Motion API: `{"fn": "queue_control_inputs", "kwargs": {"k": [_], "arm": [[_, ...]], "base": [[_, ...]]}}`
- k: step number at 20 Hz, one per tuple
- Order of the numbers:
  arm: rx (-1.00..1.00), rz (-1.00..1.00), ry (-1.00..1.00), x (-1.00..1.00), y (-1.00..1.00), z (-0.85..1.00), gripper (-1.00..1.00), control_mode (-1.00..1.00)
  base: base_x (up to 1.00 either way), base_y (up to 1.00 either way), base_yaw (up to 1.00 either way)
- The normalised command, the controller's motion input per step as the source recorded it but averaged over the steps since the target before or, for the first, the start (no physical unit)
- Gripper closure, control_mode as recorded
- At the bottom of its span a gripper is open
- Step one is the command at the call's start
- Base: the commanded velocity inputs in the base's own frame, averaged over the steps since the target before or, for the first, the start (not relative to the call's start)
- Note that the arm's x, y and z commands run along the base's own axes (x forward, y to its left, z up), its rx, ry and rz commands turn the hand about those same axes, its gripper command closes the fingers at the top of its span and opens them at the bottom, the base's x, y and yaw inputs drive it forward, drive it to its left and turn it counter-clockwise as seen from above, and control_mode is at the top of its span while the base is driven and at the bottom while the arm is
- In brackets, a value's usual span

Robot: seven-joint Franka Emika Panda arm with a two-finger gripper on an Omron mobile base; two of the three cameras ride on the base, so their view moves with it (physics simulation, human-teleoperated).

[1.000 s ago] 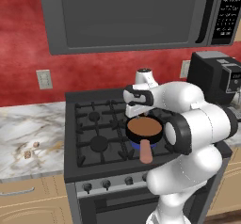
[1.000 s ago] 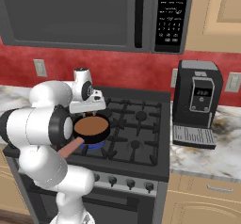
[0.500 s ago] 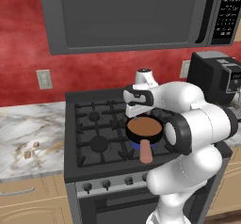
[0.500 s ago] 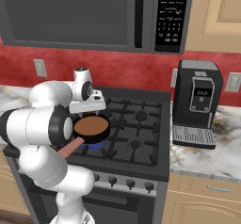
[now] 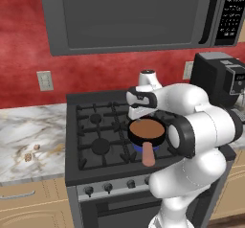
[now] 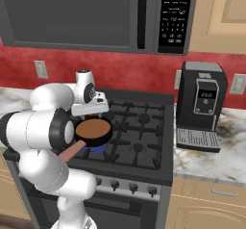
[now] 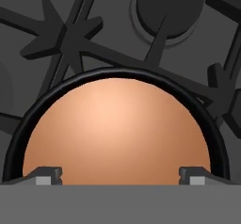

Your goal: Pick up the sugar cube(s) and place them in the saucepan with hot chocolate.

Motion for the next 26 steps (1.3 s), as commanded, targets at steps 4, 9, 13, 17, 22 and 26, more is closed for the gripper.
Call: {"fn": "queue_control_inputs", "kwargs": {"k": [4,9,13,17,22,26], "arm": [[0.00,0.00,-0.03,0.00,-0.11,0.00,-1.00,-1.00],[0.01,0.00,-0.07,-0.03,-0.03,0.08,-1.00,-1.00],[0.02,0.00,-0.12,-0.31,0.01,0.25,-1.00,-1.00],[0.05,0.04,-0.16,-0.60,0.04,0.38,-1.00,-1.00],[0.14,0.09,-0.14,-0.75,0.23,0.22,-1.00,-1.00],[0.13,0.14,-0.12,-0.64,0.60,0.06,-1.00,-1.00]], "base": [[0.00,0.00,0.00],[0.00,0.00,0.00],[0.00,0.00,0.00],[0.00,0.00,0.00],[0.00,0.00,0.00],[0.00,0.00,0.00]]}}
